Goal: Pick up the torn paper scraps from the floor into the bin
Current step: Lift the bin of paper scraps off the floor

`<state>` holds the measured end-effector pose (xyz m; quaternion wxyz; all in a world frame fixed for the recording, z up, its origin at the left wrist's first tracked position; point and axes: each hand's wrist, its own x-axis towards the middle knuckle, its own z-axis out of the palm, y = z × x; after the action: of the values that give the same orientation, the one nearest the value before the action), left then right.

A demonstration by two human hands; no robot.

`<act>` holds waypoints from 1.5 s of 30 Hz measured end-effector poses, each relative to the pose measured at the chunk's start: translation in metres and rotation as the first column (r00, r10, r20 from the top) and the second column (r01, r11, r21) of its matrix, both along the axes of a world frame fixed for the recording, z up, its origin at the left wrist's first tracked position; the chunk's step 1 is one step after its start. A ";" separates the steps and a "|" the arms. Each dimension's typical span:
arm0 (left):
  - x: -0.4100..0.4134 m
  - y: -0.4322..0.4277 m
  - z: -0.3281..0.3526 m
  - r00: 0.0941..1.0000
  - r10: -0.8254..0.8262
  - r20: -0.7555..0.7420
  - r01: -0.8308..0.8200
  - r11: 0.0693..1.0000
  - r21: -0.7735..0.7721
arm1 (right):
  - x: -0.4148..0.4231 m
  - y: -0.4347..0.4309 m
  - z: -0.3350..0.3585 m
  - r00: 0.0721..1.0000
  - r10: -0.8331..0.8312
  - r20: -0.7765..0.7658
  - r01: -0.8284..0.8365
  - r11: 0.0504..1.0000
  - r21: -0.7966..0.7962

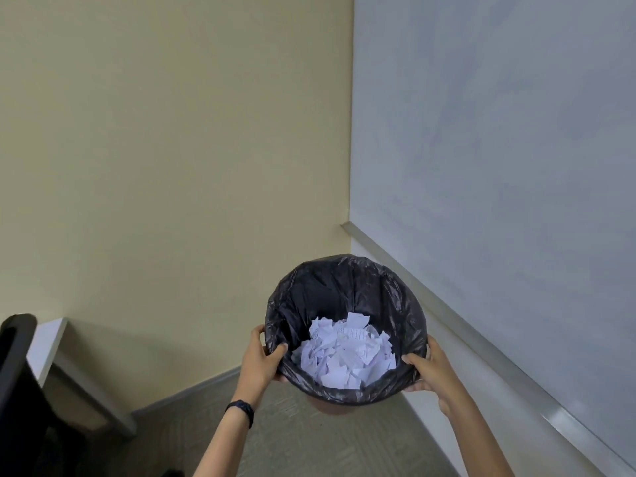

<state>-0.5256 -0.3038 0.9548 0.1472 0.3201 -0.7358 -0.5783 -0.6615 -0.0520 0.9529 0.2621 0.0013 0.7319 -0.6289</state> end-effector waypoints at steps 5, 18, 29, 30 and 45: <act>-0.044 0.003 -0.001 0.999 0.034 -0.015 -0.034 0.999 0.016 | -0.046 -0.002 0.002 1.000 -0.015 0.020 0.015 1.000 -0.023; -0.144 -0.036 -0.022 1.000 -0.023 0.018 0.022 0.999 0.048 | -0.137 -0.031 -0.020 0.994 -0.063 0.084 0.065 0.997 -0.029; -0.245 -0.148 -0.091 0.994 -0.072 0.080 0.055 0.978 0.200 | -0.250 -0.138 -0.085 0.982 -0.069 0.176 0.050 0.993 0.108; -0.254 -0.162 -0.101 0.991 -0.097 0.087 0.074 0.969 0.238 | -0.263 -0.151 -0.098 0.976 -0.080 0.202 0.056 0.991 0.122; -0.358 -0.249 -0.298 0.947 -0.166 0.273 0.008 0.867 0.497 | -0.388 -0.239 -0.312 0.889 -0.176 0.423 0.041 0.950 0.309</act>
<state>-0.8836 -0.5532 0.6564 -0.0815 0.3989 -0.5928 -0.6949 -1.0499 -0.2909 0.6410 0.3835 0.2252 0.7356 -0.5109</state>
